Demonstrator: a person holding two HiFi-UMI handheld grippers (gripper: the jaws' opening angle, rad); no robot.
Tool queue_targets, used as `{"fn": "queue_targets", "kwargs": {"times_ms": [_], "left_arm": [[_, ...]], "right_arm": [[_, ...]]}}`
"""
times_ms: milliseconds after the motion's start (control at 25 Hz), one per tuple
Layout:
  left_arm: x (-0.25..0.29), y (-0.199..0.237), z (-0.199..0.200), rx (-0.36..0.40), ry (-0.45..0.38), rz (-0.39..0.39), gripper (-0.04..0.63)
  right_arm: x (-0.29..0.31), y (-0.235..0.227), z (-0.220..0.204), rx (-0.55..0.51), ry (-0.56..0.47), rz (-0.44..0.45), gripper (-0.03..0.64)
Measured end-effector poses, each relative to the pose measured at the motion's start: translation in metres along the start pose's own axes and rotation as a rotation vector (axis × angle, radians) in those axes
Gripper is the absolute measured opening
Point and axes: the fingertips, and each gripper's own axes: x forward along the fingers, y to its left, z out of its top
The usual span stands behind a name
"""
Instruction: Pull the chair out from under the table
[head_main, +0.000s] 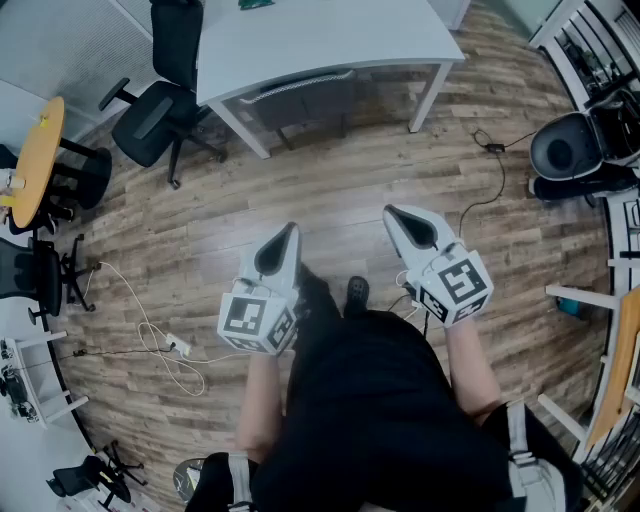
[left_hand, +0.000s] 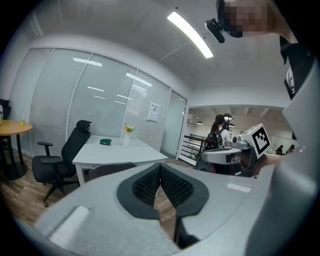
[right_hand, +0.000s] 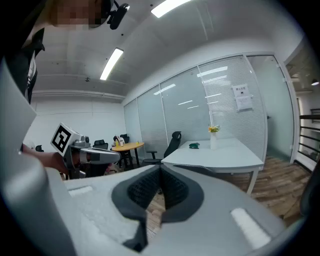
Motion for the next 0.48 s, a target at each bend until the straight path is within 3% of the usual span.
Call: {"fn": "queue_targets", "kwargs": {"times_ms": [480], "left_arm": [[0.0058, -0.0087, 0.0001, 0.012, 0.014, 0.013, 0.011]], "right_arm": [[-0.0035, -0.0065, -0.0067, 0.034, -0.009, 0.015, 0.003]]}}
